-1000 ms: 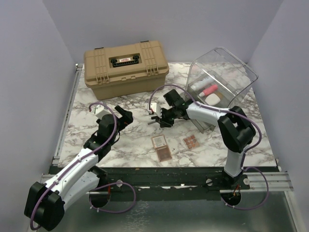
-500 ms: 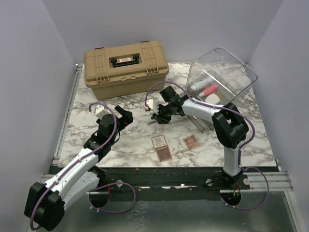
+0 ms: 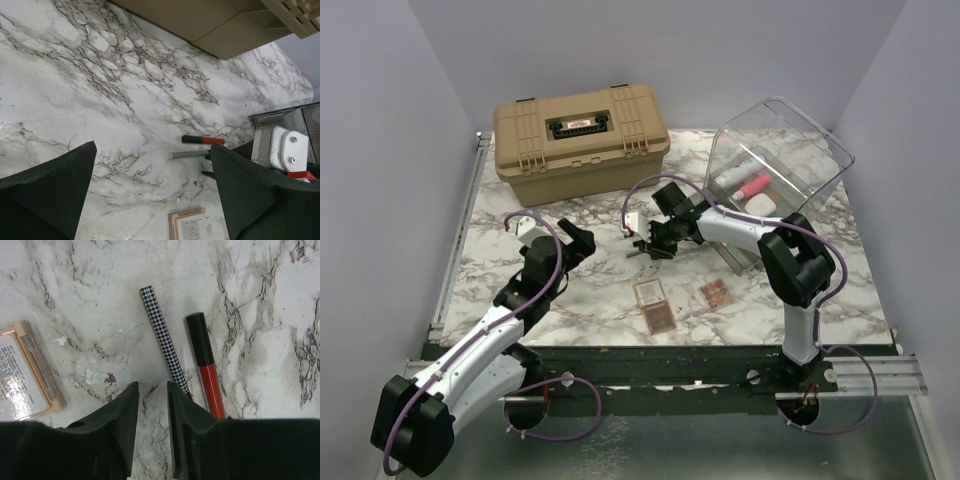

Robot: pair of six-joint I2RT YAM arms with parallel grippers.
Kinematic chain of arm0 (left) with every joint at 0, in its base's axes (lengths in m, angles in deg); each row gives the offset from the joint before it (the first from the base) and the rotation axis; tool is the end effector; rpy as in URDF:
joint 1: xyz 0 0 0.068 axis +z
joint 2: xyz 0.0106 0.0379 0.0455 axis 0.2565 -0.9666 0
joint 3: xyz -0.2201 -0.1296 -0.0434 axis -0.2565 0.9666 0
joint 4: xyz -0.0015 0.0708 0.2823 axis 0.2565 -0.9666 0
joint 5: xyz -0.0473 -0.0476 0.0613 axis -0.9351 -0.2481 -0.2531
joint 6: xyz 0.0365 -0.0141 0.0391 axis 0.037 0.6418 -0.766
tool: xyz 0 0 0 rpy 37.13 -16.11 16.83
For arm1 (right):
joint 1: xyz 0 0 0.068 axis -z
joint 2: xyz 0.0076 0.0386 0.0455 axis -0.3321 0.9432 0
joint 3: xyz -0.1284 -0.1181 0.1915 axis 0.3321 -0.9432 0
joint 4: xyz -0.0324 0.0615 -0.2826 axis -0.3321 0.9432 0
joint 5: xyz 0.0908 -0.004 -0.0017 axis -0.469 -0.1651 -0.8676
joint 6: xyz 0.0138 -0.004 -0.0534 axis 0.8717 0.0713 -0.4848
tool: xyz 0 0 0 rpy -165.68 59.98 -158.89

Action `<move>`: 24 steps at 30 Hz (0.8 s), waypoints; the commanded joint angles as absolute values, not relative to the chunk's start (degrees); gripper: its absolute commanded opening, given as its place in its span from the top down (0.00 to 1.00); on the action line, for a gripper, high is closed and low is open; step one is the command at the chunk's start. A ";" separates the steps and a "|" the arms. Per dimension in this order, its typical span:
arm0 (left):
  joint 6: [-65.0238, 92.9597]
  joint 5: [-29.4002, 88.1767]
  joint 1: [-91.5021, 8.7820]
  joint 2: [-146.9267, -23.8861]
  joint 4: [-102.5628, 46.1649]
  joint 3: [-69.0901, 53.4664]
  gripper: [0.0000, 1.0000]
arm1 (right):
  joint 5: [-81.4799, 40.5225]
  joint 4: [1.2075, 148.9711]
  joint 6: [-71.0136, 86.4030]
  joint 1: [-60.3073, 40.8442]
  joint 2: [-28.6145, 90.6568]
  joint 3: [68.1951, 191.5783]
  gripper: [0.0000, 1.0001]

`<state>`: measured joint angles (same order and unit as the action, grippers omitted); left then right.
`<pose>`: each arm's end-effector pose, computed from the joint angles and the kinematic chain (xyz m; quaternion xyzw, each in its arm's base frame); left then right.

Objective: Organize the makeup
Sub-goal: Pick up the makeup from the center of the board.

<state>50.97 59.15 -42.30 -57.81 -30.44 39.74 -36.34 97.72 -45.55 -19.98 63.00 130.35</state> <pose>0.2104 -0.0937 0.2017 -0.2514 0.7881 -0.2097 0.5213 0.3218 0.2835 0.1309 -0.6824 0.6573 0.1810 0.2635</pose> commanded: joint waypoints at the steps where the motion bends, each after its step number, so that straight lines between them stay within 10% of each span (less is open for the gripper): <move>1: 50.20 58.64 -41.93 -57.91 -31.09 39.41 0.02 | -35.64 96.39 -47.22 -19.81 62.53 129.95 0.65; 24: 50.31 58.48 -41.84 -57.99 -31.08 39.79 0.02 | -40.76 102.77 -48.51 -18.70 69.27 133.37 0.70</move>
<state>50.97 59.12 -42.28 -58.03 -30.42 39.74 -38.09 97.48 -48.22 -18.84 66.01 133.10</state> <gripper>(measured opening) 0.985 0.313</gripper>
